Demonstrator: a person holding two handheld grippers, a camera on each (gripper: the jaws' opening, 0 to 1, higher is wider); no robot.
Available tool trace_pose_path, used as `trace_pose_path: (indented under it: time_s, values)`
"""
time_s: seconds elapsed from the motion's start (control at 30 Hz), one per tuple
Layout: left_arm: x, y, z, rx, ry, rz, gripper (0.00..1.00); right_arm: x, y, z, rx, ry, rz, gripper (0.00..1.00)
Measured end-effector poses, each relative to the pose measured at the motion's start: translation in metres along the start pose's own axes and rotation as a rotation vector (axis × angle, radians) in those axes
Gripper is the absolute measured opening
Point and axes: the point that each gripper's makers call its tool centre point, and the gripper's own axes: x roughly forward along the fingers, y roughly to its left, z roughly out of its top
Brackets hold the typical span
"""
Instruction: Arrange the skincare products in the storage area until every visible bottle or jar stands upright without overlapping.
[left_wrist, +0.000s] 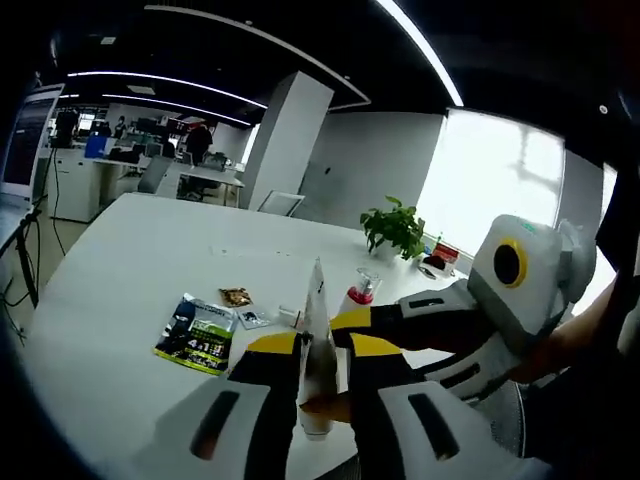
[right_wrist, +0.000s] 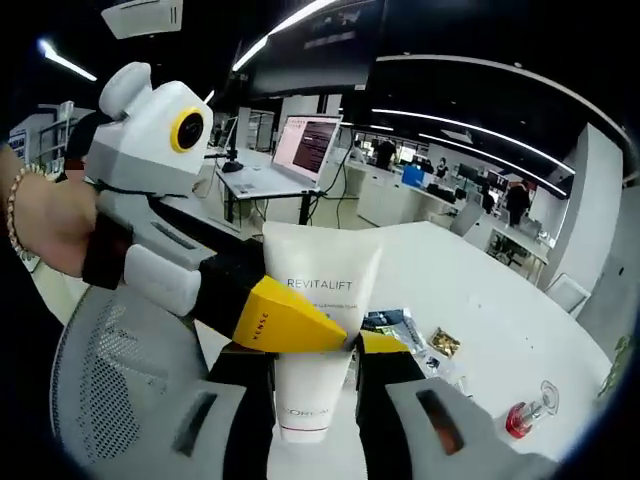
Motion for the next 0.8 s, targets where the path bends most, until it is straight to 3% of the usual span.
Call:
trace_pose_path:
  time_s: [0.17,0.27,0.47,0.67,0.8]
  values:
    - [-0.001,0.003,0.001,0.003,-0.005,0.015,0.07,0.0,0.0,0.002,-0.022,0.003,0.006,0.3]
    - [-0.003,0.006,0.008,-0.079,-0.019,0.001,0.06,-0.001,-0.002,0.008,-0.006,-0.02,0.012,0.31]
    - [-0.005,0.009,0.015,-0.143,-0.023,-0.044,0.04,-0.002,-0.002,0.016,0.014,-0.075,0.047,0.33]
    - [-0.013,0.011,0.025,-0.149,-0.031,-0.108,0.04,-0.009,0.007,0.025,0.079,-0.143,0.185,0.33]
    - [-0.017,-0.001,0.038,-0.177,-0.059,-0.206,0.03,-0.01,0.009,0.02,0.1,-0.142,0.278,0.33]
